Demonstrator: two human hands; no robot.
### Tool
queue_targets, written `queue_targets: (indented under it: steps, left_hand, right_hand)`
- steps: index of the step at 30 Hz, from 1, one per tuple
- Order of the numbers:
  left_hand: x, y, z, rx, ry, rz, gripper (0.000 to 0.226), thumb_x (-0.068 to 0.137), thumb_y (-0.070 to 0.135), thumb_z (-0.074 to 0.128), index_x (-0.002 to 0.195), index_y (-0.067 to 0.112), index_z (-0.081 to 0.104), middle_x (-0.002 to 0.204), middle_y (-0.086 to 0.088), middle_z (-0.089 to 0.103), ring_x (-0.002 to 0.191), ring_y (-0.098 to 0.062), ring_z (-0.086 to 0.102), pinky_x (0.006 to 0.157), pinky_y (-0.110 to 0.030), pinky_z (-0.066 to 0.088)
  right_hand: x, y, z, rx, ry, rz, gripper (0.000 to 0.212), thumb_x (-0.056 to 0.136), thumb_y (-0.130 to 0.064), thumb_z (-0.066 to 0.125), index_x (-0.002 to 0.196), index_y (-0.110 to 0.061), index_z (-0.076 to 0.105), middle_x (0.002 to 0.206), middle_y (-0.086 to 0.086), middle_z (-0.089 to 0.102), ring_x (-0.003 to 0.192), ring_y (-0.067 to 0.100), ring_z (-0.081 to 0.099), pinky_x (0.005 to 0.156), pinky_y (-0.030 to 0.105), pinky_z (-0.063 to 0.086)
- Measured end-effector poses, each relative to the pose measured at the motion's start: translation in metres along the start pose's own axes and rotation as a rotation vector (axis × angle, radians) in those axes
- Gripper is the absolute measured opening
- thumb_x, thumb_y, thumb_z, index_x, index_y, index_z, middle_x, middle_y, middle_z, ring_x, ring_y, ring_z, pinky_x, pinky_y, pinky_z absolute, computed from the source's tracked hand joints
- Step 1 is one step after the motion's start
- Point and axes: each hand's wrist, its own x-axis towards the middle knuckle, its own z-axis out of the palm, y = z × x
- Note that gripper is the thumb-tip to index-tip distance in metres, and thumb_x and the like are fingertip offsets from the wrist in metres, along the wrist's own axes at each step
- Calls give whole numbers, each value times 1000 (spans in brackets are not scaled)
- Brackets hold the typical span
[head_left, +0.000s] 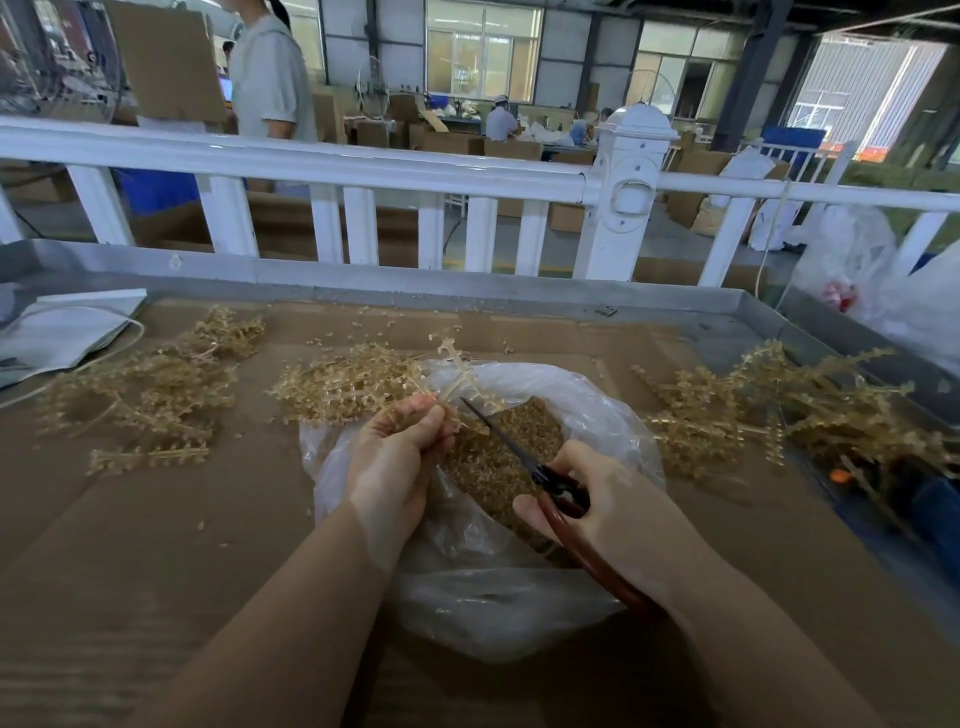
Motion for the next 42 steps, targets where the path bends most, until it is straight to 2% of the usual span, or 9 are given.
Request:
queue_targets:
  steps: [6,11,26,29,34,39,42]
  left_hand:
    - [-1,0,0,23,-39,1,18,87,-9,54,82,8,59,56,1,64,49,-7,61,51,-15,52]
    - [-2,1,0,28,-54,-8,19,87,-9,53,80,8,59,57,-1,63,49,-8,61,49,-16,51]
    - [2,2,-1,-34,-13,-62,20,91,-9,47,85,7,58,54,-2,65,46,-8,62,48,-17,52]
    - [1,2,-1,-39,-13,-54,23,90,-9,49,79,10,57,57,-2,65,48,-8,62,47,-17,52]
    - [2,1,-1,-41,1,-59,19,88,-6,54,79,10,56,56,2,66,51,-7,64,47,-17,52]
    - [2,0,0,-11,3,-29,21,87,-6,55,75,11,55,53,4,63,49,-6,63,47,-16,51]
    - [2,-2,-1,6,-13,1,21,85,-9,55,75,10,56,53,4,63,50,-7,64,48,-16,50]
  right_hand:
    - [0,-1,2,-12,-6,-31,32,80,-61,59,89,-32,48,82,-12,61,73,1,59,65,17,46]
    - [0,-3,3,-11,1,-43,31,82,-59,59,89,-31,47,79,-9,62,69,1,58,61,16,43]
    - [-5,-4,6,6,60,-51,32,81,-58,61,90,-31,49,80,-9,62,72,2,59,67,17,47]
    - [-5,-4,5,32,59,-41,30,81,-56,63,89,-30,50,79,-9,62,71,1,58,66,17,46]
    - [-6,-4,1,73,10,-36,28,81,-55,63,88,-30,50,80,-7,63,72,3,60,70,25,50]
    - [-3,-2,-1,63,-23,-50,29,80,-57,62,85,-32,48,79,-12,61,72,-2,58,64,14,45]
    - [-2,-1,-1,64,-35,-44,28,80,-57,63,82,-35,46,77,-13,61,69,-4,57,60,12,41]
